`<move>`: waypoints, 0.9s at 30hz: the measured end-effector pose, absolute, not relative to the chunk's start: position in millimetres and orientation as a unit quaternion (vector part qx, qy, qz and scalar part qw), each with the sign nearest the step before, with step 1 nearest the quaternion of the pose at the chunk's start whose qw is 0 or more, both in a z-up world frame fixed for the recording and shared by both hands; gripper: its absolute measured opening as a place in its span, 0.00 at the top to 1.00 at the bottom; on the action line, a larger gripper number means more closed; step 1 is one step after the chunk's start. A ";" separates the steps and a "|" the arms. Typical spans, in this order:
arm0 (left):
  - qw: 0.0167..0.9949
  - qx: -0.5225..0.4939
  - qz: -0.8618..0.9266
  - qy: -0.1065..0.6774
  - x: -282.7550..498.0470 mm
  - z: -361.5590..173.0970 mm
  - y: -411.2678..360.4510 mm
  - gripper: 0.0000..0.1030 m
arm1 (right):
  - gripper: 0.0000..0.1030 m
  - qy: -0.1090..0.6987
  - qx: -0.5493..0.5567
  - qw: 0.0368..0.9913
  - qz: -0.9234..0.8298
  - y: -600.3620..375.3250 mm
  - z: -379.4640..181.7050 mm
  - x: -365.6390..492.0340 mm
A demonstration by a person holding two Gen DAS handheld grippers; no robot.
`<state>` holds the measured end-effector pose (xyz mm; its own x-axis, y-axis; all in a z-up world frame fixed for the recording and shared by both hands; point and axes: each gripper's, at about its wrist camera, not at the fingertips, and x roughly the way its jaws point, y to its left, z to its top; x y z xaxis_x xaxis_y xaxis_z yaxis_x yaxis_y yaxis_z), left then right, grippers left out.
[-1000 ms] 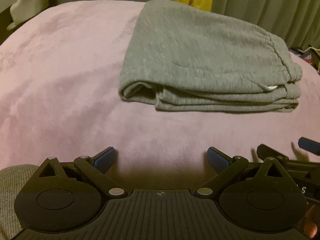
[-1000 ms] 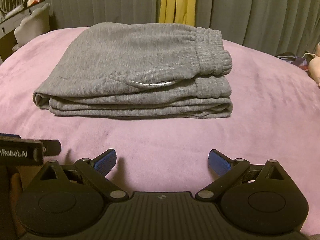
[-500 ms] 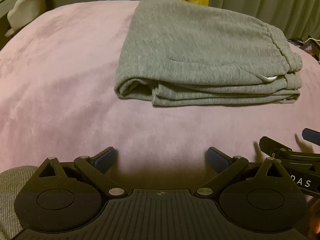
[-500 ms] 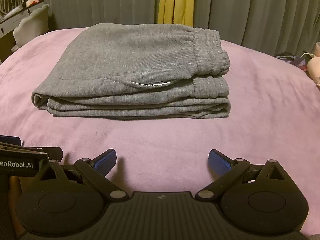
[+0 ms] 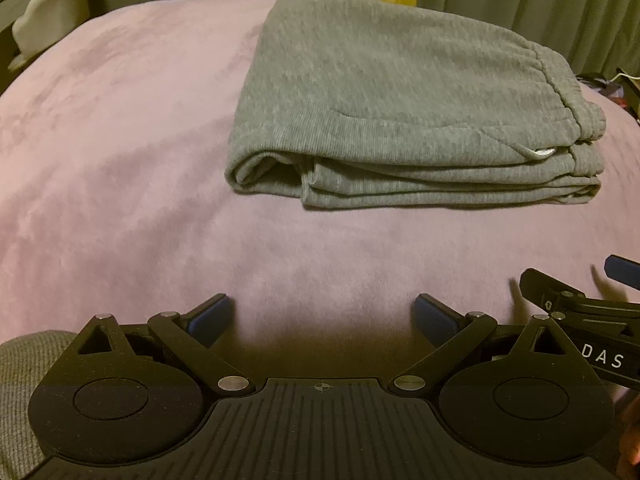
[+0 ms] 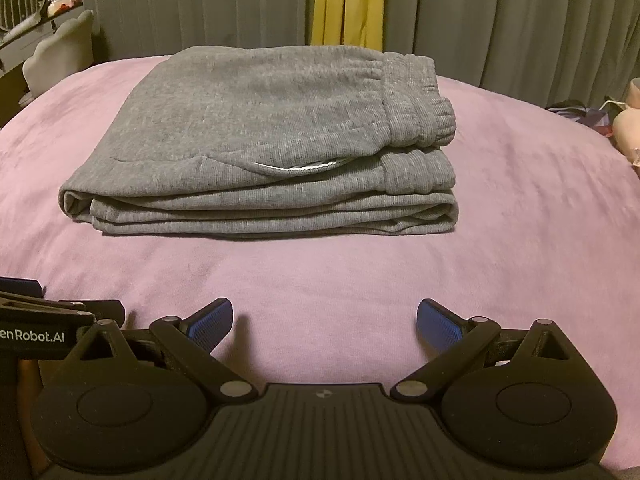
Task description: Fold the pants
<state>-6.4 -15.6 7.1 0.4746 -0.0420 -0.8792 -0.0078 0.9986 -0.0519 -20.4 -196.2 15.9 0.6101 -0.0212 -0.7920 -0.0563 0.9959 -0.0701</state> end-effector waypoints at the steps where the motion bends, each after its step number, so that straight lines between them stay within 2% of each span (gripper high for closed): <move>1: 0.858 -0.024 -0.010 0.513 -6.3 6.9 -15.8 0.02 | 0.04 0.442 -0.044 0.896 0.010 -195.9 15.8 -20.4; 27: 0.854 -0.032 -0.009 0.519 -4.7 5.3 -13.1 0.02 | 0.04 0.444 -0.045 0.895 0.006 -196.2 14.1 -20.2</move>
